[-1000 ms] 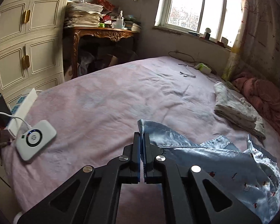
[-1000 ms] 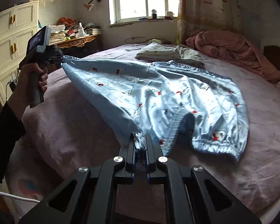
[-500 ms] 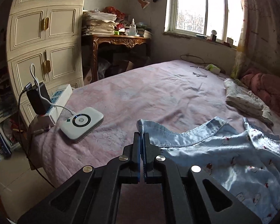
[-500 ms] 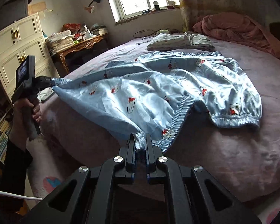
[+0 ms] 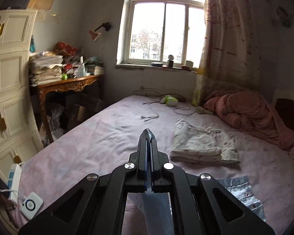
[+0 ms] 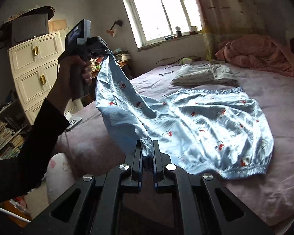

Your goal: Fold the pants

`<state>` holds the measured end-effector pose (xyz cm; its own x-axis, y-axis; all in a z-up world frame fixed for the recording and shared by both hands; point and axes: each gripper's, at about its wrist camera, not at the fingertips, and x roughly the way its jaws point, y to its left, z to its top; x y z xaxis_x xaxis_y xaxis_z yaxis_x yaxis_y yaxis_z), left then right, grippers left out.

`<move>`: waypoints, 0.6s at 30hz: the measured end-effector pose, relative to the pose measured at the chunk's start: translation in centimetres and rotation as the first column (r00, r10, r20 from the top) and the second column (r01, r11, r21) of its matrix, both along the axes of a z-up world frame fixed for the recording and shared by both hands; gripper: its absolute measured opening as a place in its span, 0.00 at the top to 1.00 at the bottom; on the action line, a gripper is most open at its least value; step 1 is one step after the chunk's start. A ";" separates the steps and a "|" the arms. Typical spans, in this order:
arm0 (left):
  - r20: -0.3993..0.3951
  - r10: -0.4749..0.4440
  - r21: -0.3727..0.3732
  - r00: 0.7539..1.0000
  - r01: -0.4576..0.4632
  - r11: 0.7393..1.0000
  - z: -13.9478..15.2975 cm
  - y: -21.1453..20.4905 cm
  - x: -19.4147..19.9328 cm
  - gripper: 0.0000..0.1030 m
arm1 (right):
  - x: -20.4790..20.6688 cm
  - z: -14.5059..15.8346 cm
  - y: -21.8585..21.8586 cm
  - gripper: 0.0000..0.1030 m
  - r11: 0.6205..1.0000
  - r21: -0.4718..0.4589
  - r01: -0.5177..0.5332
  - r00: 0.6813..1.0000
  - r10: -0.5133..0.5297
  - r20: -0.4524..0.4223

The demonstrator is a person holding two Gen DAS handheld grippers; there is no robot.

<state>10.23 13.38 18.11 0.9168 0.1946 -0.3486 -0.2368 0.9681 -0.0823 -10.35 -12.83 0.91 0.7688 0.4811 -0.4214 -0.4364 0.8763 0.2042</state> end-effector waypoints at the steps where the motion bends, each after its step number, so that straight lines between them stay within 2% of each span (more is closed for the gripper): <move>1: 0.007 -0.022 0.013 1.000 0.022 1.000 0.6 -1.5 0.9 0.99 | 0.2 0.1 -0.7 0.93 0.999 0.002 0.036 0.999 -0.036 0.002; 6: -0.002 -0.135 0.009 0.991 0.135 0.991 2.0 -7.9 5.2 0.99 | 1.3 0.2 -3.9 0.93 0.987 -0.023 0.158 0.987 -0.157 0.022; 9: -0.015 -0.164 0.105 0.986 0.165 0.981 1.7 -13.3 7.4 0.99 | 1.8 -0.2 -5.4 0.93 0.981 -0.029 0.191 0.981 -0.191 0.016; 10: -0.022 -0.176 0.112 0.984 0.177 0.978 1.5 -14.6 8.1 0.99 | 2.0 -0.4 -5.7 0.93 0.978 -0.040 0.205 0.979 -0.205 0.017; 18: -0.108 -0.266 0.082 0.958 0.276 0.958 -2.1 -22.1 13.6 0.99 | 3.9 -2.8 -8.3 0.93 0.950 -0.103 0.293 0.955 -0.295 -0.002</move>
